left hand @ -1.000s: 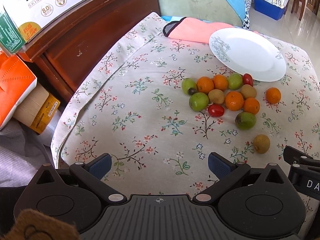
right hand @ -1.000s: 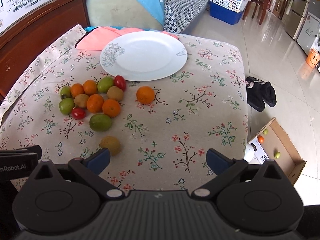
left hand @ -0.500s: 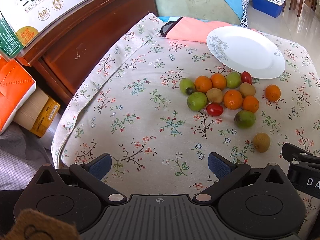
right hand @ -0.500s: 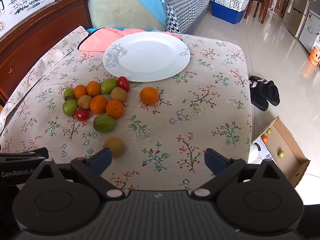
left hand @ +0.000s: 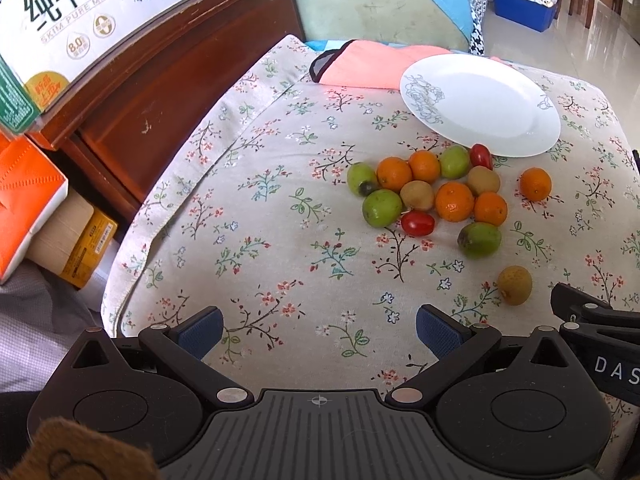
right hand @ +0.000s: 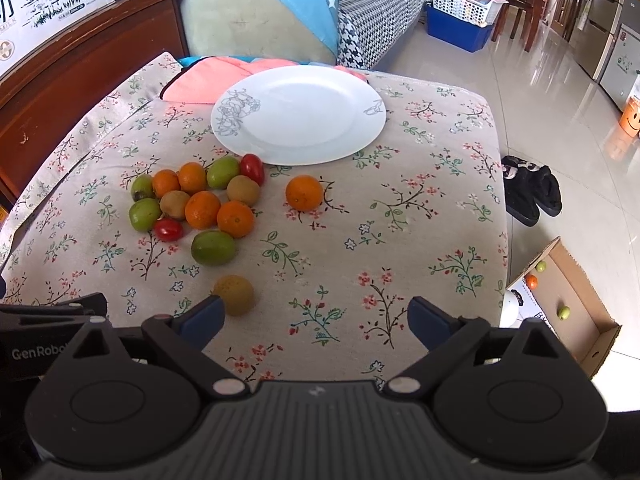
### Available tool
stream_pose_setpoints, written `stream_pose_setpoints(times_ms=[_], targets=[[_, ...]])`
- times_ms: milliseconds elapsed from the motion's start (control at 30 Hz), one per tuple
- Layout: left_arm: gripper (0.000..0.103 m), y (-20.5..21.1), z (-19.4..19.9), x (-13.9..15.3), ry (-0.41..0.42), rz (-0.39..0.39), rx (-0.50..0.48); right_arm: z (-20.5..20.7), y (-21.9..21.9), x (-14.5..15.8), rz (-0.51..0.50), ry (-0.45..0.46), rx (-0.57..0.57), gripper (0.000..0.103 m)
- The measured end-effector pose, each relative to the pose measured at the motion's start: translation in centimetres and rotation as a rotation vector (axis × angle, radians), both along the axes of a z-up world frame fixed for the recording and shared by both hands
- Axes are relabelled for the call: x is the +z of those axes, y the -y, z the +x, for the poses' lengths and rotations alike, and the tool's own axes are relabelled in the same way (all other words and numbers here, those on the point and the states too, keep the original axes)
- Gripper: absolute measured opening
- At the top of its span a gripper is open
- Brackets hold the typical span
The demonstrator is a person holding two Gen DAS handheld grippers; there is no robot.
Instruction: Organize fruits
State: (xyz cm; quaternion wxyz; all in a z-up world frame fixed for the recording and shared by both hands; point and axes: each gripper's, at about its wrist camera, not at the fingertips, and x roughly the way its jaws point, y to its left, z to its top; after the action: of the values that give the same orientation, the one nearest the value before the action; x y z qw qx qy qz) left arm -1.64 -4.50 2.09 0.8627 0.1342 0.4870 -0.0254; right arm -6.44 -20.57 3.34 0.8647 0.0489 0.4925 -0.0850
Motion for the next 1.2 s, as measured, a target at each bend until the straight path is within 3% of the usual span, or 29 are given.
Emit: stream_pose_setpoints(times_ms=[500,667,967,1067,1200], targets=[[0.103,0.0,0.5,-0.2,-0.007,-0.003,-0.027,0.2,-0.2,-0.2,-0.011,0.017,-0.007,0.089],[0.103,-0.5,1.0,-0.5,-0.033,-0.056,-0.052,0.1,-0.2,-0.3,-0.008,0.027,-0.004,0.087],[0.103,-3.4,4.5,-0.3,-0.004,-0.108,-0.088,-1.0,1.8,-0.1,0.084,0.068,-0.052,0.086],[0.102,-4.4,5.9,-0.2,0.011,-0.15,-0.085,-1.3,1.7,-0.1,0.103,0.081,-0.027,0.082],[0.101,-4.8,7.2,-0.2,0.059,-0.142,-0.128,-1.7,1.6,-0.4,0.162,0.091,0.016,0.074]])
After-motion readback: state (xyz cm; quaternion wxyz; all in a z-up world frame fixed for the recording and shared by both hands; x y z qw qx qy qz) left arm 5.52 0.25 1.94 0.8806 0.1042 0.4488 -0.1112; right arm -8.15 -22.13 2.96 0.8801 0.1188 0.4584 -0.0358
